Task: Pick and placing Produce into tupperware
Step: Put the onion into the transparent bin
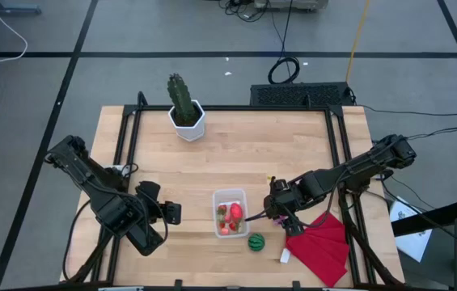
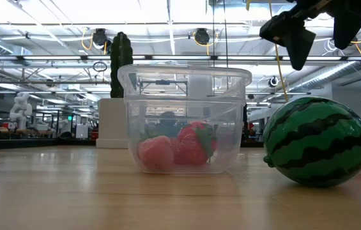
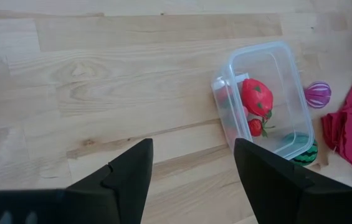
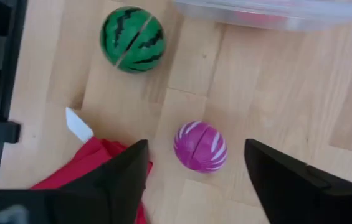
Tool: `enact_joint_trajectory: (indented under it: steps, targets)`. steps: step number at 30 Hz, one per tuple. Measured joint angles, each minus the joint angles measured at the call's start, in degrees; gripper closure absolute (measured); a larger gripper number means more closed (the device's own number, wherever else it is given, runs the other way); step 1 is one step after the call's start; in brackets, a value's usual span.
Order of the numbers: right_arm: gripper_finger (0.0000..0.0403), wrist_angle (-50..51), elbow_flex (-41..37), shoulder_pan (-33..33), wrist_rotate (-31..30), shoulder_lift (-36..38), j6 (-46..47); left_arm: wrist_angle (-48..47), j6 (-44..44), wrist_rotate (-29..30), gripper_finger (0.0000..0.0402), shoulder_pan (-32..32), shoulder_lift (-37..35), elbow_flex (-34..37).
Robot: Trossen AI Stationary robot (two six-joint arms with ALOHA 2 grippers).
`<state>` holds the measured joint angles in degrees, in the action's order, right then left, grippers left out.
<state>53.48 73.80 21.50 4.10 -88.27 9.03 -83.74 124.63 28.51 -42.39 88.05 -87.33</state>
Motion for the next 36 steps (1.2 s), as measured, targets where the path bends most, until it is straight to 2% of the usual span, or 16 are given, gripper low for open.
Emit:
enact_joint_trajectory:
  steps: [6,9,13,18,21,28,36]
  targets:
    - [0.0087,0.0,0.0,0.0,-0.5,0.0,2.4,0.1,-1.5,0.0,0.0172,0.0,0.0,0.0]
    - [0.0074,-1.3,0.0,0.0,-4.6,0.0,6.7,0.1,-1.9,0.0,0.0172,0.0,0.0,0.0]
    - [0.0072,-2.4,-0.8,-1.4,-7.0,0.1,12.9,0.1,-2.0,0.0,0.0172,0.0,0.0,0.0]
    - [0.0075,-4.2,-5.7,-2.1,-6.8,0.0,20.8,0.1,-3.2,0.0,0.0172,0.0,0.0,0.0]
    - [0.0075,-9.2,-9.6,-2.0,-5.1,0.0,24.2,0.1,-4.1,0.0,0.0172,0.0,0.0,0.0]
    - [0.0074,-17.6,-13.7,-2.2,-2.5,0.0,26.5,0.1,-4.5,0.0,0.0172,0.0,0.0,0.0]
    - [0.0073,-18.9,-16.7,-2.3,-2.4,0.0,28.9,0.0,-5.0,-0.1,0.0172,0.0,0.0,0.0]
